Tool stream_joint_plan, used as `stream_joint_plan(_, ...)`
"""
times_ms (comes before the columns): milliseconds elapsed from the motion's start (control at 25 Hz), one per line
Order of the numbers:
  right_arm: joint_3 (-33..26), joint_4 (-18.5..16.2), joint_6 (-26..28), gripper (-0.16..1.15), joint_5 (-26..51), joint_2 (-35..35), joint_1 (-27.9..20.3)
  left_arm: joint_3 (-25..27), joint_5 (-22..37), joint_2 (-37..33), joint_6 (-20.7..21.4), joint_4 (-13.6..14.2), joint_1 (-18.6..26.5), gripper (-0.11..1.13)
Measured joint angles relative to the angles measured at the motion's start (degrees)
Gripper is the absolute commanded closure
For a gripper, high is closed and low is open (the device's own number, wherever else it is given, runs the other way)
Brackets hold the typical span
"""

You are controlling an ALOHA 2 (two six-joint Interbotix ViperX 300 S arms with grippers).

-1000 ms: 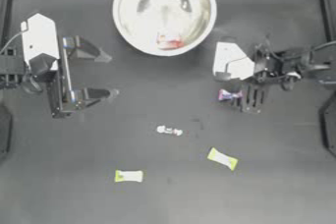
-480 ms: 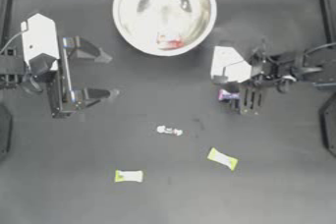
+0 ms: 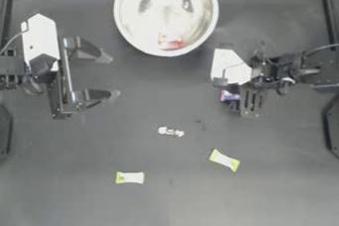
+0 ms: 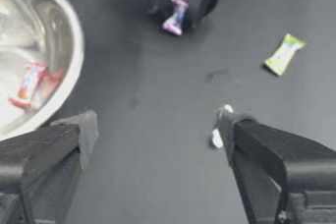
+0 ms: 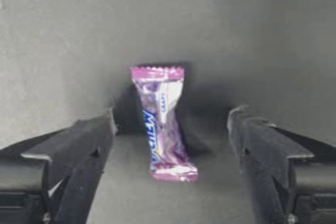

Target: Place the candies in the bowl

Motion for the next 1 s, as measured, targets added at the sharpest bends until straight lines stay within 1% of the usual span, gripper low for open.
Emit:
stream_joint_plan(240,0.0,0.1,0.1,0.33,-0.1,0.4,0.5,0.0,-0.1,-0.1,0.0,-0.5,-0.1,-0.01)
stream_joint_plan(320,0.0,0.1,0.0,0.40,-0.1,0.4,0.5,0.0,-0.1,-0.1,0.0,-0.5,-0.1,-0.01)
stream_joint_plan(520,-0.1,0.2,0.1,0.46,0.0,0.6,0.4,0.0,0.0,0.0,0.0,-0.7,-0.1,-0.01)
stream_joint_plan(840,-0.4,0.2,0.1,0.46,0.4,0.4,0.7,0.0,0.1,-0.1,0.0,-0.9,-0.2,-0.01)
stream_joint_plan(1000,-0.6,0.1,0.0,0.46,2.5,-1.8,0.8,0.4,0.1,-0.1,0.0,-1.0,-0.3,-0.01)
